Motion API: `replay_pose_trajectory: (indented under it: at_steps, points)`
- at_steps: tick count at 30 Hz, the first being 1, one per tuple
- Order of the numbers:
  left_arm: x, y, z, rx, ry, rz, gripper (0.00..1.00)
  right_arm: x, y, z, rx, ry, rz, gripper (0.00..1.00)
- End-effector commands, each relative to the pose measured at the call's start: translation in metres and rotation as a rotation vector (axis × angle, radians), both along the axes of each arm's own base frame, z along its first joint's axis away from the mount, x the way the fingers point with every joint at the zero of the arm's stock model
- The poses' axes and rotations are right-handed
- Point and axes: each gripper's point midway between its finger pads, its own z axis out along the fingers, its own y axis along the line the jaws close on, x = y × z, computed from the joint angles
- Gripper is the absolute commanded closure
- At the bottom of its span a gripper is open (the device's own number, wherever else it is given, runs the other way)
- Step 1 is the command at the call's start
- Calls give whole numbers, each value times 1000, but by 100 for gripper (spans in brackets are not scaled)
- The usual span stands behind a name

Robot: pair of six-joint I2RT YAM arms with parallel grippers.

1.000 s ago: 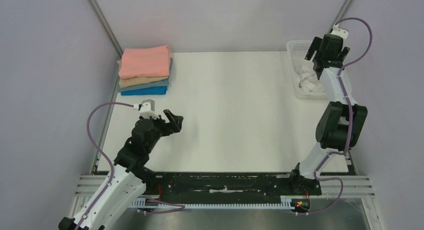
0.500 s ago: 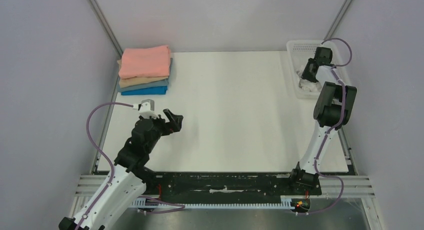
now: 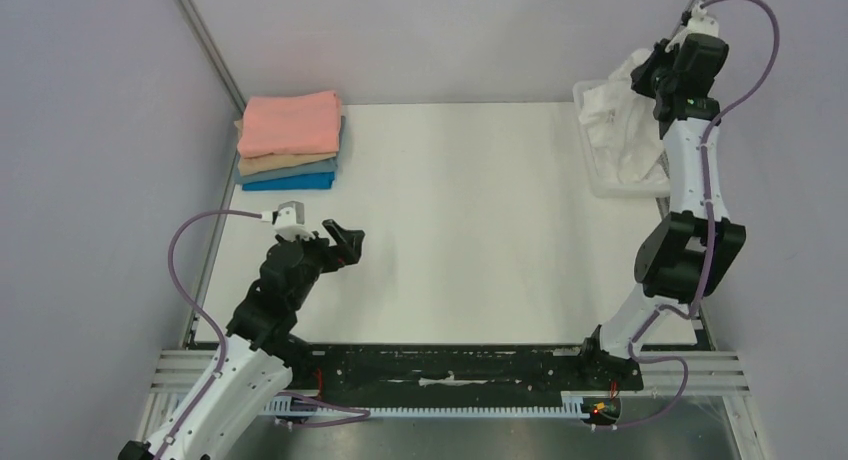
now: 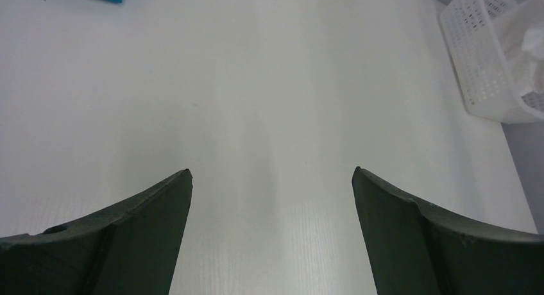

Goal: Fold and stack the t-shirts
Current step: Grab crumpled tshirt from bin with the right arm, then move the tshirt to the center of the board

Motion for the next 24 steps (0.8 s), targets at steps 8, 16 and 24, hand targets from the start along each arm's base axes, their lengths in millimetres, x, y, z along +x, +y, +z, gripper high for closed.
replay_pose_trajectory:
  at_steps: [8, 16, 24]
  points:
    - [-1, -1, 8, -132, -8, 51, 0, -121, 269, 216, -34, -530, 814, 100]
    - [-7, 1, -9, -143, 61, 72, 0, -187, 355, 198, 149, -524, 1211, 100]
    - [-13, 5, -32, -138, 141, 100, 0, -160, 311, 41, 72, -251, 895, 91]
